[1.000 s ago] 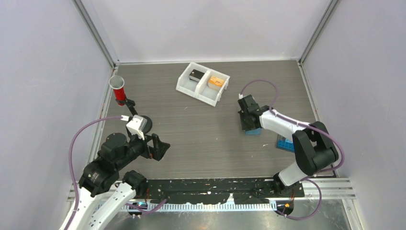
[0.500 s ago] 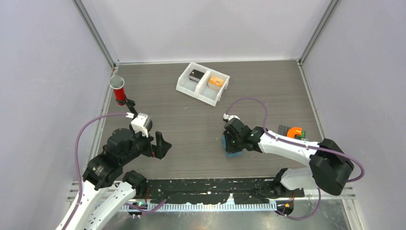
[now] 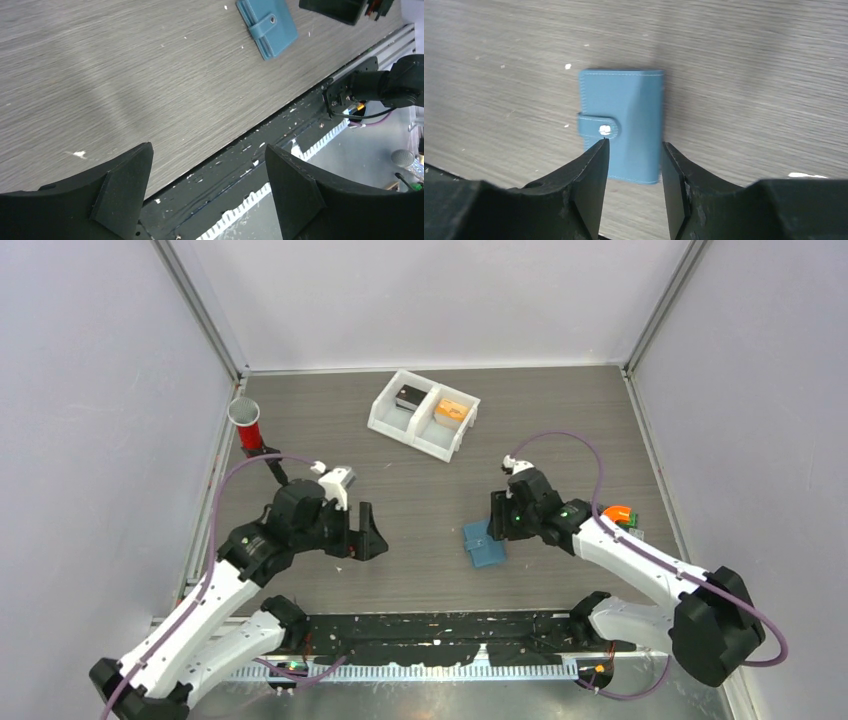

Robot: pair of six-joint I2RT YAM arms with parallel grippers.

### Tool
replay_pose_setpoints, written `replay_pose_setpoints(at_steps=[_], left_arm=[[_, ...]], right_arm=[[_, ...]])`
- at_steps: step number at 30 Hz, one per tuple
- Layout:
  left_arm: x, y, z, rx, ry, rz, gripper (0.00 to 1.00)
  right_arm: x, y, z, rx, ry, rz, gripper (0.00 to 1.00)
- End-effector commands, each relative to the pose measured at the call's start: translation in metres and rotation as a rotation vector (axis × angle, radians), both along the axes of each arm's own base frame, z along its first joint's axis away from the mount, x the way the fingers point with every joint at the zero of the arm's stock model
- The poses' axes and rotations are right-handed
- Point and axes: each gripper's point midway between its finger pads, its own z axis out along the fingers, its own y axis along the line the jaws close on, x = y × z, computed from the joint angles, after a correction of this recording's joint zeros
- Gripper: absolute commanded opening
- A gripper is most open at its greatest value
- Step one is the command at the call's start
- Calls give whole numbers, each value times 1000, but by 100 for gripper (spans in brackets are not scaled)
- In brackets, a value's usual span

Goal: Take the credit cards out of the card holder
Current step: Move the card holder to the center of the board, then open the card holder at the center of the board.

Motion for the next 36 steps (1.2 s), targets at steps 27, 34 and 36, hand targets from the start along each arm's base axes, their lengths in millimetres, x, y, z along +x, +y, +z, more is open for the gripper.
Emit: replay_pose_setpoints(at_steps=[27,34,36], left_arm=[[24,-111,-33,-72,98,-45,72],[28,-117,-39,-60,129,-18,64],[30,-120,-42,-54,142,-12,63]], right_arm=[[-11,0,-56,187,173,69,18],[-12,10,-27,288,99,58,5],[-14,15,-19,329,82,47,5]])
